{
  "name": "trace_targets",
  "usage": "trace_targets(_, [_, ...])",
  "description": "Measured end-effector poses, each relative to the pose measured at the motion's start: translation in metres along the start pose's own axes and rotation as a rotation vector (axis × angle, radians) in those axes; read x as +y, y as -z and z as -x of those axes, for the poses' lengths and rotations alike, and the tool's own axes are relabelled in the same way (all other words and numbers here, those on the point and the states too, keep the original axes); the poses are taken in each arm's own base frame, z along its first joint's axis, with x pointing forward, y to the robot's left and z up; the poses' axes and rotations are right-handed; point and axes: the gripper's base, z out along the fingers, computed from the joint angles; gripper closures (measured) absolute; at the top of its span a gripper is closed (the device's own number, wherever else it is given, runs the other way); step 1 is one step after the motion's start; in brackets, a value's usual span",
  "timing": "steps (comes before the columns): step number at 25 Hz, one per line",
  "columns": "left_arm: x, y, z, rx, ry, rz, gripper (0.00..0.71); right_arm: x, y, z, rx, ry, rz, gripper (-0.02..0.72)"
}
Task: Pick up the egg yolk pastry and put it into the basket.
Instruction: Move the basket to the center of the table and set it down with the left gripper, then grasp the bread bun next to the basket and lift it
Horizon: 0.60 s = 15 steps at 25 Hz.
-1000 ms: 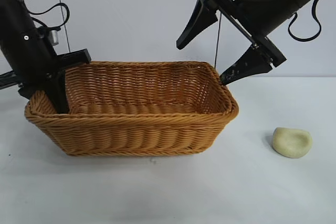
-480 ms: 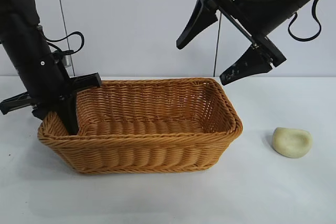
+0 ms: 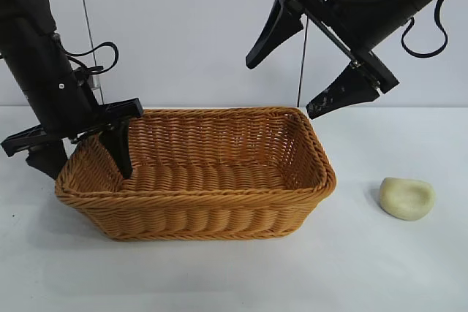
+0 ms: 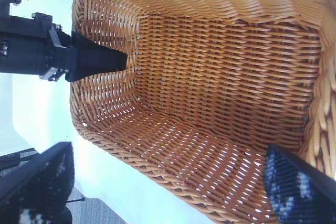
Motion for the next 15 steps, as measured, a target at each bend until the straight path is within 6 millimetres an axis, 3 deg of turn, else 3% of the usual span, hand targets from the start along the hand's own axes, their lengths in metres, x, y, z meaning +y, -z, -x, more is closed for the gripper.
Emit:
trace_targets(4, [-0.013, 0.03, 0.009, -0.015, -0.061, 0.009, 0.018, 0.0, 0.0, 0.0, 0.0, 0.0, 0.0, 0.008])
trace_targets(10, [-0.039, 0.101, 0.016, -0.182, -0.159, -0.002, 0.018, 0.0, 0.0, 0.0, 0.0, 0.0, 0.0, 0.008])
trace_targets(15, [-0.039, 0.124, 0.021, -0.269, -0.211, 0.088, 0.018, 0.0, 0.0, 0.0, 0.0, 0.0, 0.0, 0.008])
